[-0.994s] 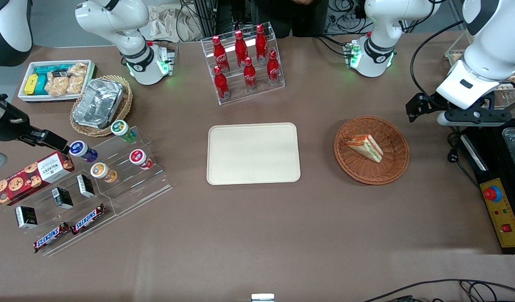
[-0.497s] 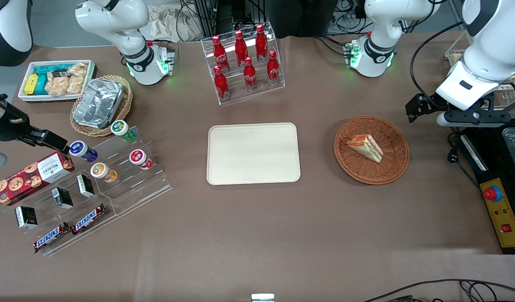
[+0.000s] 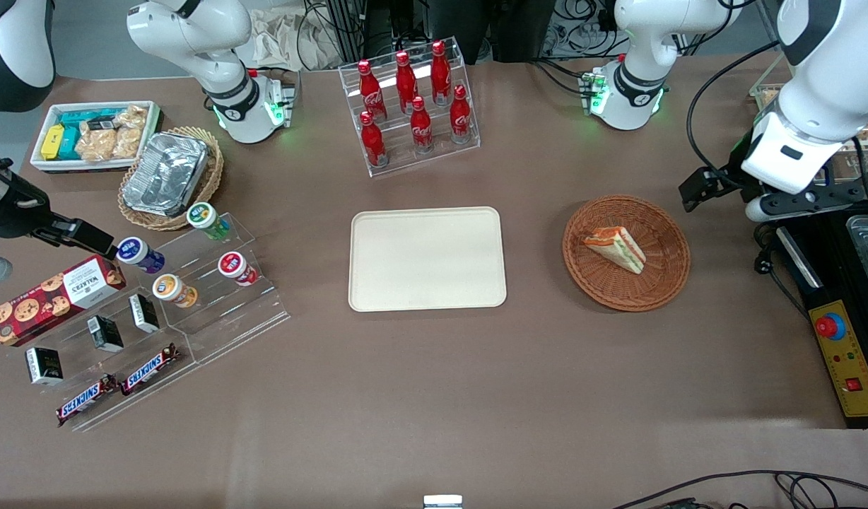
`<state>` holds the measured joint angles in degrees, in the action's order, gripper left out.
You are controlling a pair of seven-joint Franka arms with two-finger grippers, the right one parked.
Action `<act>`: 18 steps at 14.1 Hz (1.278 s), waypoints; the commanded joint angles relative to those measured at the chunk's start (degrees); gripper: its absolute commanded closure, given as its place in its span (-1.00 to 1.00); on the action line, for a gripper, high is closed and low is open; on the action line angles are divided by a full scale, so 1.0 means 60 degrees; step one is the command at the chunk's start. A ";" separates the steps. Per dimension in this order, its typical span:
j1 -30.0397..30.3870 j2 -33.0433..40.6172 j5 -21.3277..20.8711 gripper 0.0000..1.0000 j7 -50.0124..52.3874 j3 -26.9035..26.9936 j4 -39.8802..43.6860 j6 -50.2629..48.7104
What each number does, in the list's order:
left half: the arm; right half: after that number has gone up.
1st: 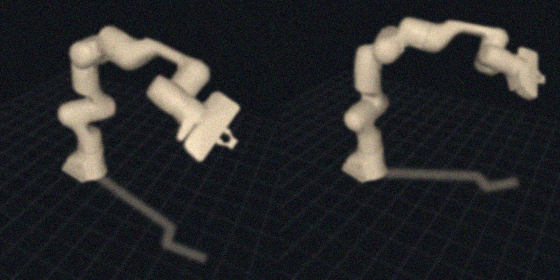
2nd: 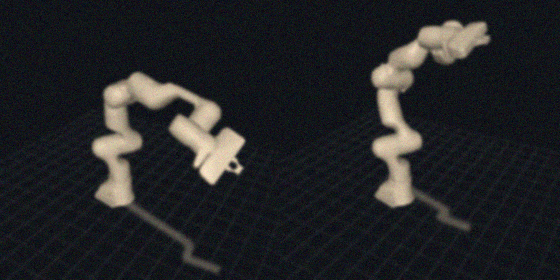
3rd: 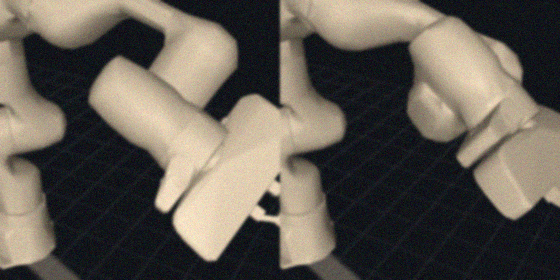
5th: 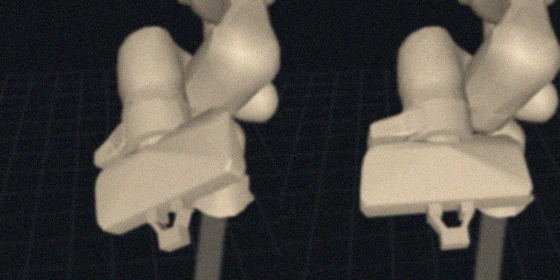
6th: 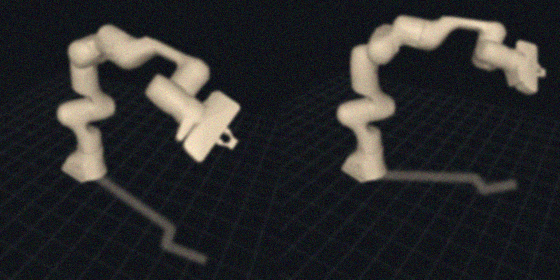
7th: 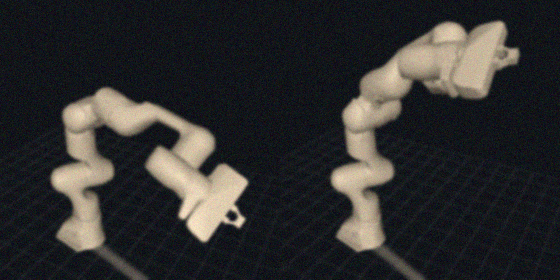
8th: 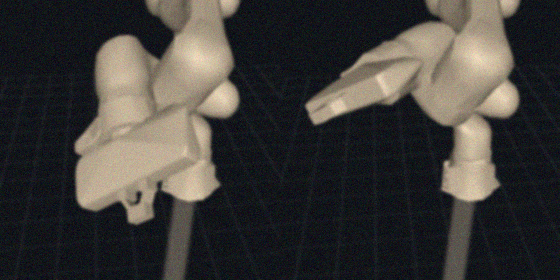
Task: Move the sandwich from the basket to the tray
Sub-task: 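Move the left gripper down over the wrapped sandwich in the wicker basket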
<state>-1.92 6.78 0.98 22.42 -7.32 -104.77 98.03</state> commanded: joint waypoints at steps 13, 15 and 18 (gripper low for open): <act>-0.0603 -0.0104 -0.0046 -1.00 0.4670 -0.0055 -0.2866 0.1545; -0.0603 0.0012 -0.0017 -1.00 0.5094 -0.0055 -0.3657 0.2423; -0.0603 -0.0177 0.0056 -1.00 0.5768 -0.0055 -0.4114 0.3113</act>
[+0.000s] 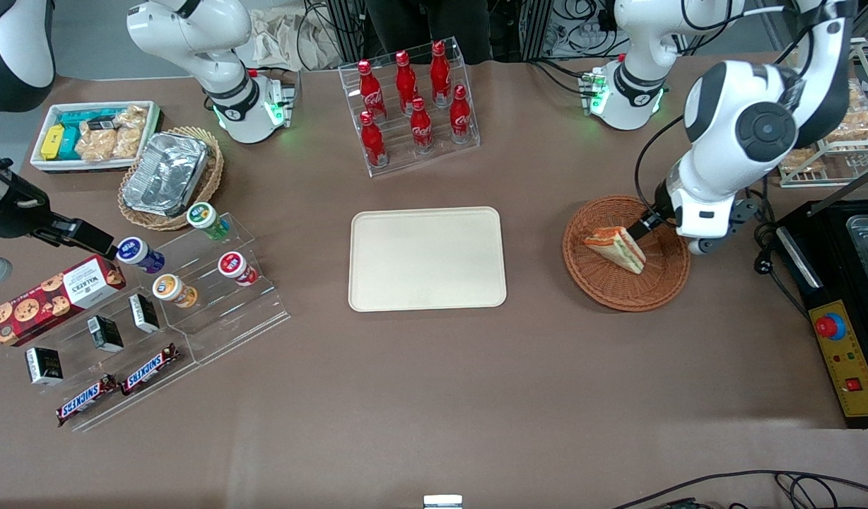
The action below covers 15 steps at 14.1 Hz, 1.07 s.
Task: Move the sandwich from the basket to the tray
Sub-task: 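Lower the left gripper around the sandwich and close on it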
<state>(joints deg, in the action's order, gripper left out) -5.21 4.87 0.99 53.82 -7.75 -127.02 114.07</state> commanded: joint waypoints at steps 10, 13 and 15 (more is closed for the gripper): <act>-0.0083 -0.0415 0.0025 -1.00 0.1138 0.0017 -0.2061 0.3178; -0.0142 -0.0708 0.0025 -1.00 0.1358 0.0017 -0.2062 0.3502; -0.0157 -0.0825 0.0039 -1.00 0.1372 0.0017 -0.2062 0.3662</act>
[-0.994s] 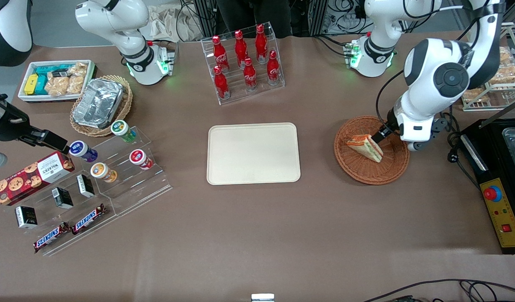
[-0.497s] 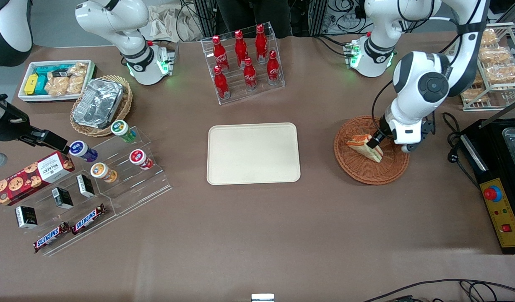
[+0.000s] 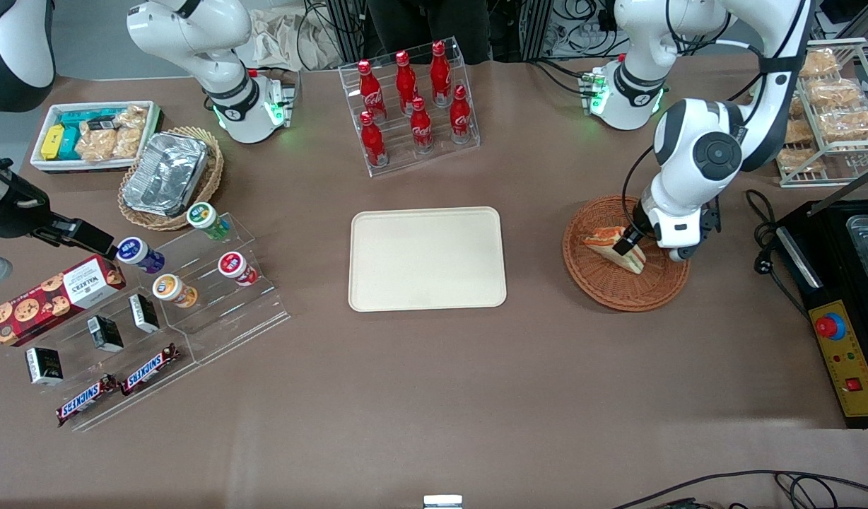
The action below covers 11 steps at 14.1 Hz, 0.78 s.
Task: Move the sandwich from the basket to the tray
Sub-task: 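Lower the left gripper around the sandwich and close on it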
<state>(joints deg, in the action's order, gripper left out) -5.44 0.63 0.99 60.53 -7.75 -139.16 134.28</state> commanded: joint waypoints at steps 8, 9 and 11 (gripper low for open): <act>-0.0134 -0.0617 0.0127 -1.00 0.0400 0.0003 -0.0024 0.0867; -0.0149 -0.0733 0.0113 -1.00 0.0429 0.0003 -0.0010 0.0926; -0.0353 -0.0836 0.0113 -1.00 0.0429 0.0017 -0.0024 0.1058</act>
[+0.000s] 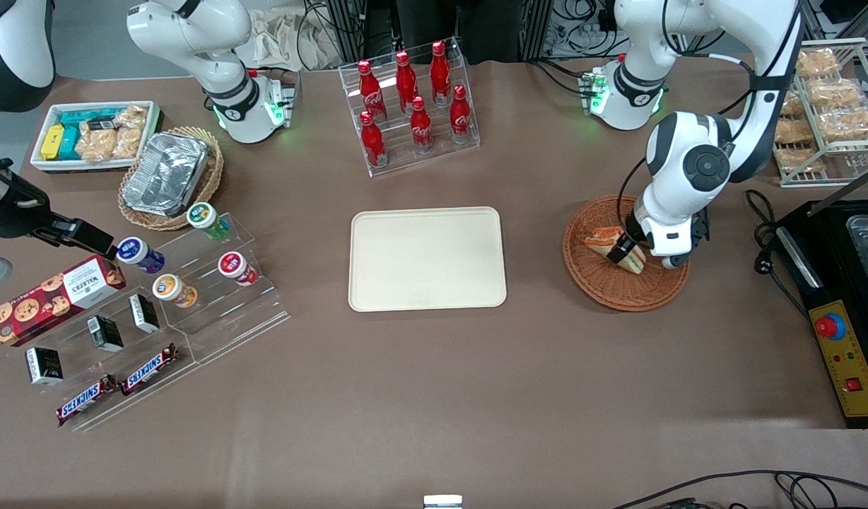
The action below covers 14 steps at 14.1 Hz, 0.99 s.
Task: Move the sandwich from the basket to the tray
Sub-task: 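Lower the left gripper around the sandwich and close on it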
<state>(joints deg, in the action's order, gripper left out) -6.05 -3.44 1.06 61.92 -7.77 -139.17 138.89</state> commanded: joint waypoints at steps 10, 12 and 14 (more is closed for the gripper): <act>-0.0281 -0.0744 -0.0059 -1.00 0.0169 0.0050 -0.0125 0.1093; -0.0267 -0.0759 -0.0350 -0.96 0.0154 0.0050 -0.0271 0.1313; -0.0252 -0.0759 -0.0396 -0.18 0.0111 0.0050 -0.0286 0.1314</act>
<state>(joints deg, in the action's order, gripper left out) -7.12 -8.22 -0.04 62.18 -7.77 -140.02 145.36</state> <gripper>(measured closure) 0.018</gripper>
